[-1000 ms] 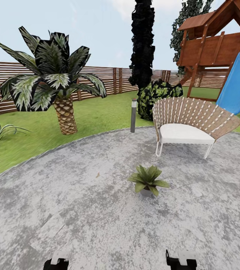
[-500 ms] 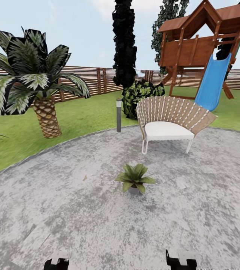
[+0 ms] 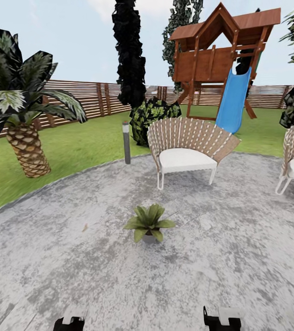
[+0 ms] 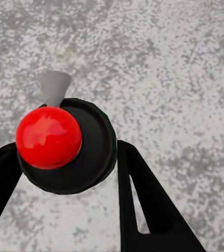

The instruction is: Pick up the pesticide atomizer in the garden and spray insectifuge to fully cover both potted plants in the garden.

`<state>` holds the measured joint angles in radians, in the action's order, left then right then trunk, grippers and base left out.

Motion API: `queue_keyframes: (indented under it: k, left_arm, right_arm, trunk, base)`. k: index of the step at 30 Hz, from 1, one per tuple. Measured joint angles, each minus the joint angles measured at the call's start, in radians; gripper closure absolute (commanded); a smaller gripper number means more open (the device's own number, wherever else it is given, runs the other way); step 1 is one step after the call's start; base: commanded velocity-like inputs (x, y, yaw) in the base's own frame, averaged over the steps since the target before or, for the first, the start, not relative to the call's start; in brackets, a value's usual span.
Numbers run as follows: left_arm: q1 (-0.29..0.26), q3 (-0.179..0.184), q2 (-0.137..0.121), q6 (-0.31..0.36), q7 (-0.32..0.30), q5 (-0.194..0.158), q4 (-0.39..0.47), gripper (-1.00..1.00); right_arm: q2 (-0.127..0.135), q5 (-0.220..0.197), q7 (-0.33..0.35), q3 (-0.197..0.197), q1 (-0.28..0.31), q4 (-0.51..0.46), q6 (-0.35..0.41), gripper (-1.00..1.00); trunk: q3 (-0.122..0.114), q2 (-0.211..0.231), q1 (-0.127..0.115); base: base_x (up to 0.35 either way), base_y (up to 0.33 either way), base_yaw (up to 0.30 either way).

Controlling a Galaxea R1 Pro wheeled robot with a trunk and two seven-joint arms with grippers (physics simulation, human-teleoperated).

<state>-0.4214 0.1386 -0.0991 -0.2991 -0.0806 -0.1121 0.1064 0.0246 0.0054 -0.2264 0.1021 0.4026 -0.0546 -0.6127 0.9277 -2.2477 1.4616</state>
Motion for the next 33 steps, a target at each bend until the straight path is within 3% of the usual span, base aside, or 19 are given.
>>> queue_keyframes:
  k: [12,14,17,19,23,25,26,27,29,30,31,32,33]
  left_arm:
    - [-0.009,0.012,-0.002,0.005,-0.016,0.019,0.019,1.00]
    - [-0.015,0.012,-0.005,0.007,-0.019,0.045,0.021,1.00]
    - [-0.017,0.015,-0.007,0.012,-0.026,0.119,0.022,1.00]
    - [-0.018,0.018,-0.007,0.015,-0.053,0.187,0.021,1.00]
    - [-0.066,0.016,-0.015,0.032,-0.193,0.329,0.021,1.00]
    - [-0.109,0.009,-0.036,0.077,-0.328,0.421,0.022,1.00]
    - [-0.123,0.010,-0.042,0.094,-0.374,0.443,0.022,1.00]
    - [-0.148,0.009,-0.047,0.115,-0.454,0.476,0.022,1.00]
    - [-0.171,0.011,-0.050,0.125,-0.524,0.525,0.022,1.00]
    - [-0.182,0.012,-0.051,0.128,-0.571,0.577,0.022,1.00]
    - [-0.193,0.010,-0.051,0.131,-0.612,0.619,0.027,1.00]
    - [-0.208,0.008,-0.050,0.134,-0.673,0.656,0.040,1.00]
    - [-0.214,0.010,-0.050,0.138,-0.700,0.669,0.045,1.00]
  right_arm:
    - [-0.001,0.007,0.004,0.002,0.000,-0.009,0.000,-1.00]
    - [-0.002,0.007,0.004,0.002,0.001,-0.011,0.000,-1.00]
    - [-0.001,0.017,0.008,0.004,0.002,-0.035,0.001,-1.00]
    - [-0.001,0.055,0.025,0.006,0.002,-0.097,0.014,-1.00]
    - [-0.001,0.225,0.127,0.004,0.002,-0.263,0.171,-1.00]
    - [-0.002,0.325,0.271,0.011,0.002,-0.380,0.268,-1.00]
    - [-0.002,0.345,0.328,0.010,0.002,-0.408,0.285,-1.00]
    - [-0.002,0.378,0.439,0.011,0.002,-0.441,0.304,-1.00]
    - [-0.003,0.426,0.556,0.010,0.004,-0.460,0.315,-1.00]
    - [-0.004,0.474,0.630,0.011,0.006,-0.470,0.318,-1.00]
    - [-0.010,0.516,0.684,0.010,0.007,-0.481,0.320,-1.00]
    - [-0.035,0.574,0.744,0.014,0.008,-0.492,0.321,-1.00]
    - [-0.048,0.598,0.763,0.014,0.009,-0.496,0.322,-1.00]
  trunk:
    - [0.000,0.000,0.001]
    - [0.000,0.000,0.001]
    - [0.000,0.000,0.001]
    - [0.000,0.000,0.001]
    - [0.000,0.000,0.001]
    - [0.000,0.000,0.001]
    - [0.000,0.000,0.001]
    - [0.000,0.000,0.001]
    - [0.000,0.000,0.001]
    - [0.000,0.000,0.001]
    - [0.000,0.000,0.001]
    - [0.000,0.000,0.001]
    - [0.000,0.000,0.001]
  base:
    - [0.073,0.000,-0.016]
    - [0.000,0.000,0.000]
    - [0.000,0.000,0.000]
    - [0.000,0.000,0.000]
    - [0.000,0.000,0.000]
    - [0.000,0.000,0.000]
    - [0.000,0.000,0.000]
    - [0.000,0.000,0.000]
    - [0.000,0.000,0.000]
    - [0.000,0.000,0.000]
    - [0.000,0.000,0.000]
    - [0.000,0.000,0.000]
    - [0.000,0.000,0.000]
